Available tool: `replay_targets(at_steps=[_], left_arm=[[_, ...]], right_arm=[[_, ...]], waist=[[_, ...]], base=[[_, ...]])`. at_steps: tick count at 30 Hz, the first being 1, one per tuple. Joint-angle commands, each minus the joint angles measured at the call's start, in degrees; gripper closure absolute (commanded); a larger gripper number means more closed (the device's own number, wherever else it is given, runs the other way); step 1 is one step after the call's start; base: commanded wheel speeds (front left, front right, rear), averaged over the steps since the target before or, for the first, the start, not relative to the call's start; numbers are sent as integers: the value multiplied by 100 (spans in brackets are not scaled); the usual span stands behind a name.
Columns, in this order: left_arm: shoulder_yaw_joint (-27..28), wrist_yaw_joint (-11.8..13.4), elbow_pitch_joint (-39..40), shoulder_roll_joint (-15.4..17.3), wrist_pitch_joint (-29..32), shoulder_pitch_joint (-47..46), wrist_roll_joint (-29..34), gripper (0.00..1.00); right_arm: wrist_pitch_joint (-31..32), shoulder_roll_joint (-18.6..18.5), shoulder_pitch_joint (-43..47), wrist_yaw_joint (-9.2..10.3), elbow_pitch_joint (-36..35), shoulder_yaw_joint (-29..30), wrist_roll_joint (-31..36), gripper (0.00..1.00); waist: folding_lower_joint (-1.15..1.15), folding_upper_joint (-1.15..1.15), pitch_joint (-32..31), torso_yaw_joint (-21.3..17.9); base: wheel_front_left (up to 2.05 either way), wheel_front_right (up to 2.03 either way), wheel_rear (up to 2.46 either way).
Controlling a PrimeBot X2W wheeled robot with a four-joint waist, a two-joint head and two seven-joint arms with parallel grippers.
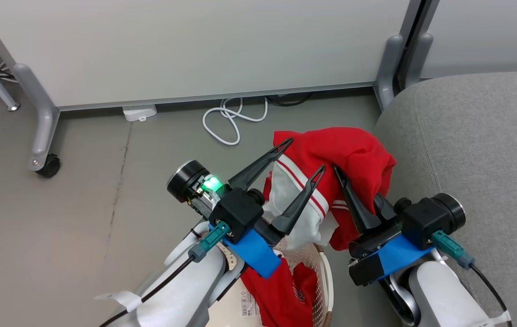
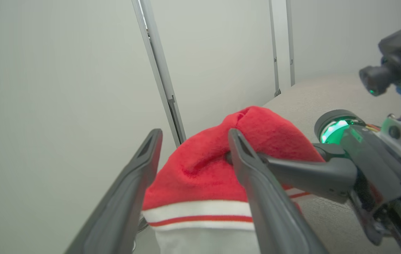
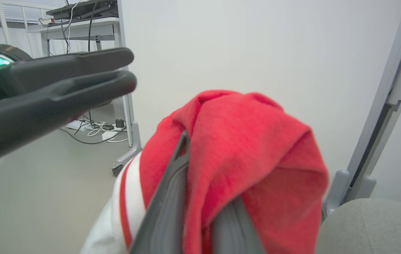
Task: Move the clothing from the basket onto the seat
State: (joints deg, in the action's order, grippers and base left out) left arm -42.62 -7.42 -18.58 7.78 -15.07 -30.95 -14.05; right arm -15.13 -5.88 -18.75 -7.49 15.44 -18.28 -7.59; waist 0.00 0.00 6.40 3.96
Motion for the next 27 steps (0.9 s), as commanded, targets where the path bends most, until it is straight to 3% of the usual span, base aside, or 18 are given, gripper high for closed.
replay_targets(at_steps=[1, 27], left_arm=[[37, 12, -2, 27, -16, 20, 23, 0], [-248, 5, -134, 145, -16, -198, 170, 0]], right_arm=[[-4, 20, 48, -1, -45, 52, 38, 100], [-5, 158, 412, -2, -637, 1241, 221, 100]], waist=[[0, 0, 22, -45], [0, 0, 632, -1731]], base=[[0, 0, 0], [0, 0, 0]])
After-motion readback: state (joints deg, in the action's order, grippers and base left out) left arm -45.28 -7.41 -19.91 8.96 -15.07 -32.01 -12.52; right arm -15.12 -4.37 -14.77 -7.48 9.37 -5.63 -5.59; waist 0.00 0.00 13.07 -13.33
